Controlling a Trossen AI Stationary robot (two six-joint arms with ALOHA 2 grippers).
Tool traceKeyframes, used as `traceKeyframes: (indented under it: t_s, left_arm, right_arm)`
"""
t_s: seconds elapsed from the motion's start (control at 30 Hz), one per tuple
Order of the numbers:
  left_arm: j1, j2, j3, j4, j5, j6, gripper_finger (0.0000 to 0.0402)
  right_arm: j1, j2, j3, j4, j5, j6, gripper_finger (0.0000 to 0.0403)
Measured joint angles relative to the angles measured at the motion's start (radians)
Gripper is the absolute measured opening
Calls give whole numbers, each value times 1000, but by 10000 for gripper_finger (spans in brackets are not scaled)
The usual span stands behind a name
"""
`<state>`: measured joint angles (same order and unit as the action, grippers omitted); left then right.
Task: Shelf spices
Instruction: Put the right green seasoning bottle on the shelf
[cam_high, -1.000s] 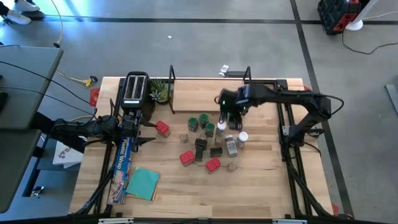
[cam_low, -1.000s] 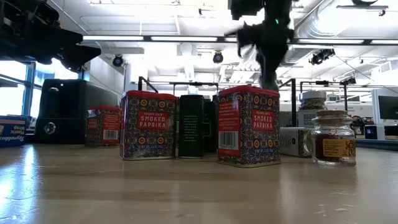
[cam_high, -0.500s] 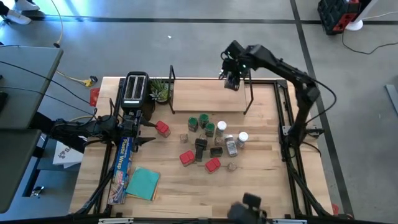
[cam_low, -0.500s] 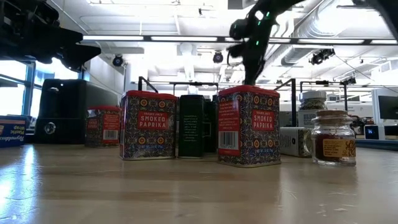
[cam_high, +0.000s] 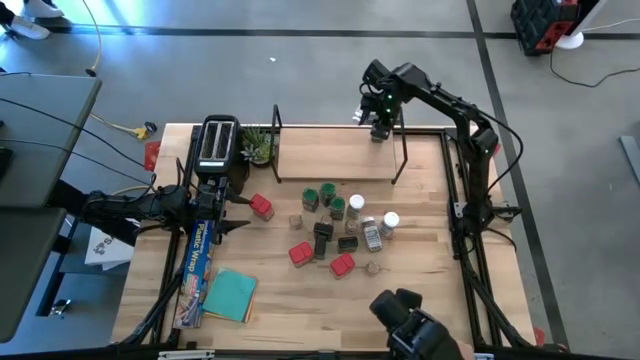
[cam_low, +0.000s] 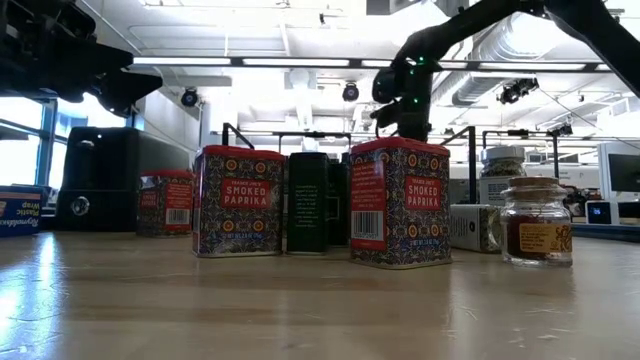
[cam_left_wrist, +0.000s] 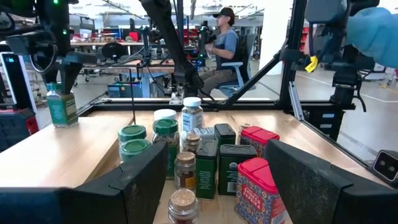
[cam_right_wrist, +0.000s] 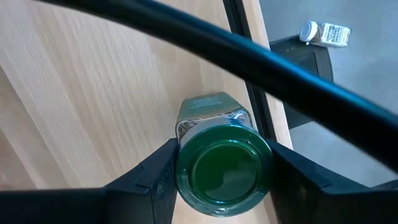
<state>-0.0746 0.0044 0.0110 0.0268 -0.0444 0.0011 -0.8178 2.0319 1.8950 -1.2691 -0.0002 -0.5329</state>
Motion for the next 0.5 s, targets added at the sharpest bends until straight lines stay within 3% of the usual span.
traceKeyframes:
  t_s: [0.3, 0.5]
  left_arm:
    - [0, 0, 0, 0, 0, 0, 268]
    - [0, 0, 0, 0, 0, 0, 268]
  right_arm:
    - [0, -2, -10, 11, 29, -29, 191]
    - [0, 0, -12, 9, 114, -26, 236]
